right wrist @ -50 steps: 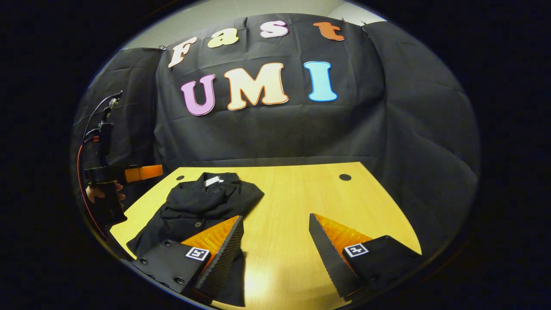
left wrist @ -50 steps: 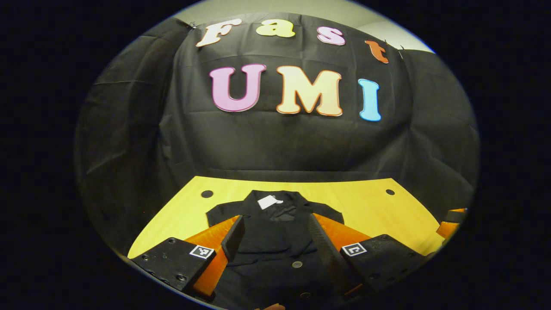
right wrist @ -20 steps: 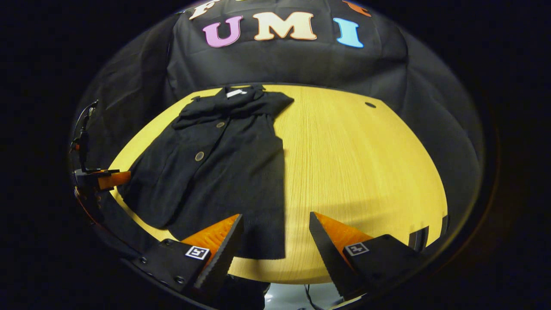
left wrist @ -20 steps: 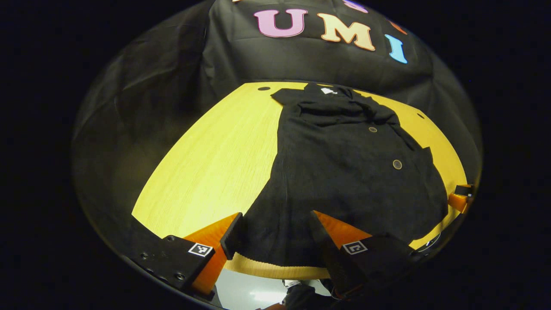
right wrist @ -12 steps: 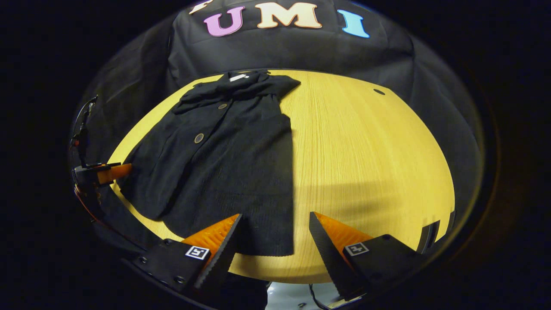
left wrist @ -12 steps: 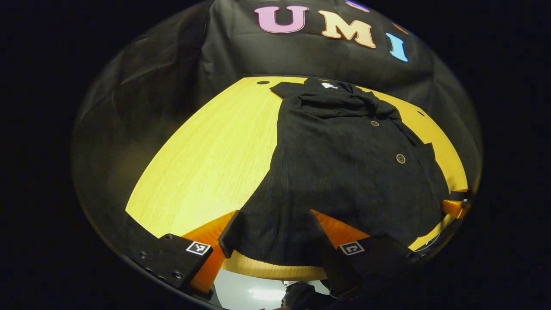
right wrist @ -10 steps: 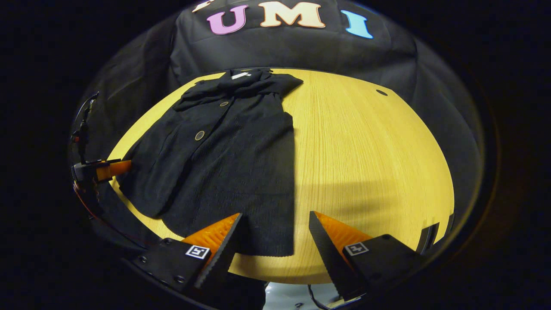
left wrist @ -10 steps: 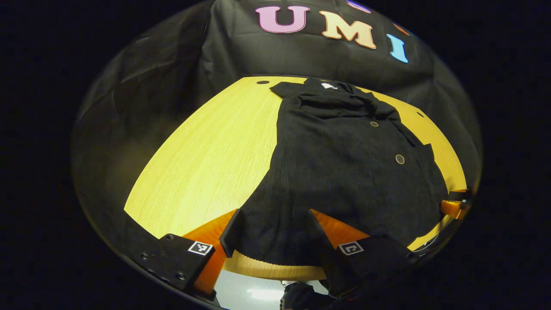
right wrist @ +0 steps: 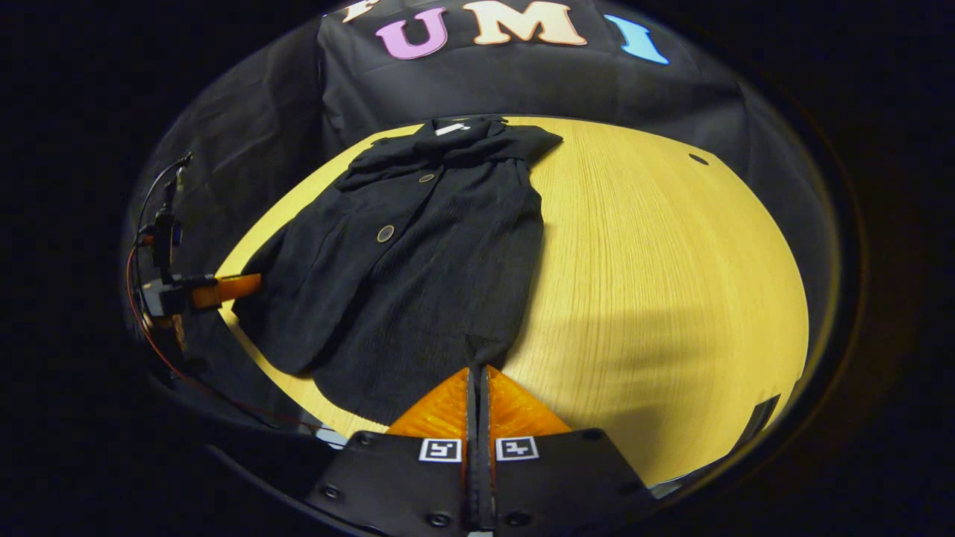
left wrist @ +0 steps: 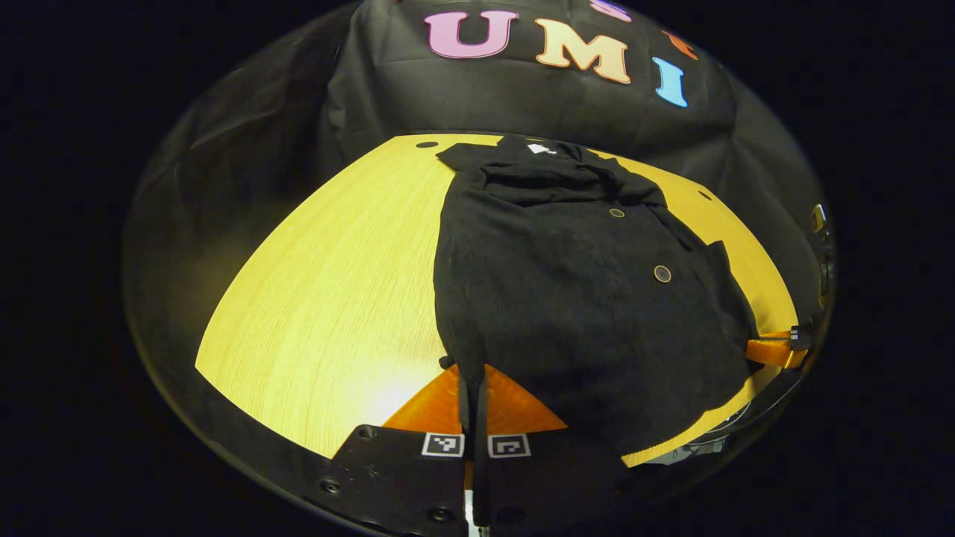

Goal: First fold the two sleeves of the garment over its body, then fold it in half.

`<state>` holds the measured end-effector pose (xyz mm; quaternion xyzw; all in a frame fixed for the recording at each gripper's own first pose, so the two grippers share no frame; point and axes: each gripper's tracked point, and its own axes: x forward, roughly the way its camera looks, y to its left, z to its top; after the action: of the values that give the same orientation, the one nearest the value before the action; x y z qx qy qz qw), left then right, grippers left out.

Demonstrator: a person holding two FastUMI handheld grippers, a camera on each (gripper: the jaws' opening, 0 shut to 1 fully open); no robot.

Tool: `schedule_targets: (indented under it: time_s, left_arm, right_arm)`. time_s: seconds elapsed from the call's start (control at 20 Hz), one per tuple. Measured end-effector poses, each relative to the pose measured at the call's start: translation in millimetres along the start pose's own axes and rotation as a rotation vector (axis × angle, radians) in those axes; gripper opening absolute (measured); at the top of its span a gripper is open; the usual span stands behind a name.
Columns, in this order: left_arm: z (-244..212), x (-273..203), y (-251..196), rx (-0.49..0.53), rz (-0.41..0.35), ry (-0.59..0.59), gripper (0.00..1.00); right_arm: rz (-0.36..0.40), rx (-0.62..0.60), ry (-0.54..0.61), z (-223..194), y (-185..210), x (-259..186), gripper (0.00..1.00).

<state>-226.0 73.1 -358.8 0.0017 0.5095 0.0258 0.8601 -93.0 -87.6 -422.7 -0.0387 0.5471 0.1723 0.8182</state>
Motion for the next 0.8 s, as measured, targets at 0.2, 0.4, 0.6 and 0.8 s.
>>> schedule_targets:
  time_s: [0.2,0.4,0.6,0.8]
  left_arm:
    - [-6.6,-4.1,-3.7,0.030,0.018,0.045,0.00]
    - [-9.3,-7.6,-5.1,0.016,0.049,0.089,0.00]
    - [-2.0,-23.4,-12.2,-0.030,0.055,0.083,0.00]
    - [29.2,-42.0,-20.2,-0.070,0.044,0.018,0.00]
  right_arm:
    - [0.043,-0.012,0.013,0.8,-1.2,-2.0,0.02]
    - [0.112,-0.024,0.022,7.3,-3.0,-3.5,0.03]
    - [0.198,-0.035,-0.005,20.2,2.7,-18.0,0.03]
    - [0.250,-0.024,-0.086,59.8,15.2,-43.1,0.02]
